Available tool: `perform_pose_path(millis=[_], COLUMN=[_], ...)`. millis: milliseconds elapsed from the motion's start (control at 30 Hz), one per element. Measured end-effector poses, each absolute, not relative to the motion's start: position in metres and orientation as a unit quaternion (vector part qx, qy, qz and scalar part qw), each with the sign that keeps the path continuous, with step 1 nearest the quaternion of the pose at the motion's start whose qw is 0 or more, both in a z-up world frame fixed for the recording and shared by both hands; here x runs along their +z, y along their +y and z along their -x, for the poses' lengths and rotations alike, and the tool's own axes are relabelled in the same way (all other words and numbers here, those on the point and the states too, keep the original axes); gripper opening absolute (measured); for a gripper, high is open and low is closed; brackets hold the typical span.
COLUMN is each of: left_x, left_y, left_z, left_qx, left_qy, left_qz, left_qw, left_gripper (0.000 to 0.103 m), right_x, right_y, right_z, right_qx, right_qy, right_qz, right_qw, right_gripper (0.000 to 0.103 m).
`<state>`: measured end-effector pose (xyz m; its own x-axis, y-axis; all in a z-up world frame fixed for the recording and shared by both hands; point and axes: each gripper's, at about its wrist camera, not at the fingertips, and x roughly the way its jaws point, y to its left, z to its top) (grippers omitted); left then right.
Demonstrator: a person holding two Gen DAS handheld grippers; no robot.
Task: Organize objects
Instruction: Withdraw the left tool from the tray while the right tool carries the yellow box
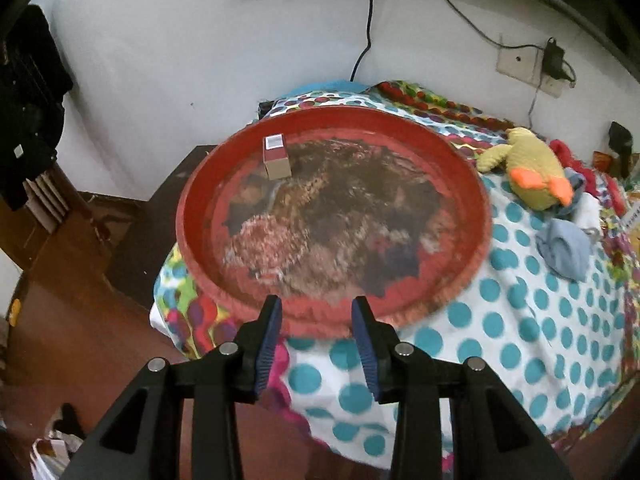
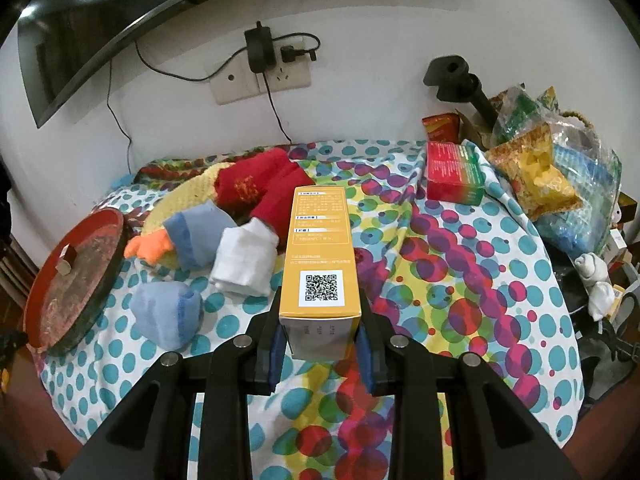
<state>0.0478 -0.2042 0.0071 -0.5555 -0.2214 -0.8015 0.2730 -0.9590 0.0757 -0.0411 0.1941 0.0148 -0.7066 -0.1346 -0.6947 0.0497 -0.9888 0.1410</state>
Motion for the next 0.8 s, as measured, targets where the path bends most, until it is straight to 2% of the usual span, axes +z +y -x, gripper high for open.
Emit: perform_pose_path(millis=[133, 400, 800], left_x=[0.003, 0.001, -0.002], left_y=[-0.205, -0.208, -0.211], left_z=[-0.058, -0.07, -0.079], left_qx=[-0.882, -0.884, -0.892], left_qy=[0.021, 0.06, 0.043], left_qz=[-0.45, -0.455, -0.438], left_qw=[0.138, 0.091, 0.104], left_gripper=[0.037, 0.037, 0.037], right_x=[0.022, 0.036, 0.056], right_y=[0.179, 0.144, 0.106], right_z=[0.037, 0.026, 0.014], right_qx=[-0.924, -0.932, -0.937], right_qy=[-0.031, 0.02, 0.047], right_qz=[-0.378, -0.361, -0.344], right_qw=[0.043, 0.03, 0.038], right_gripper=[0.028, 0.028, 0.028])
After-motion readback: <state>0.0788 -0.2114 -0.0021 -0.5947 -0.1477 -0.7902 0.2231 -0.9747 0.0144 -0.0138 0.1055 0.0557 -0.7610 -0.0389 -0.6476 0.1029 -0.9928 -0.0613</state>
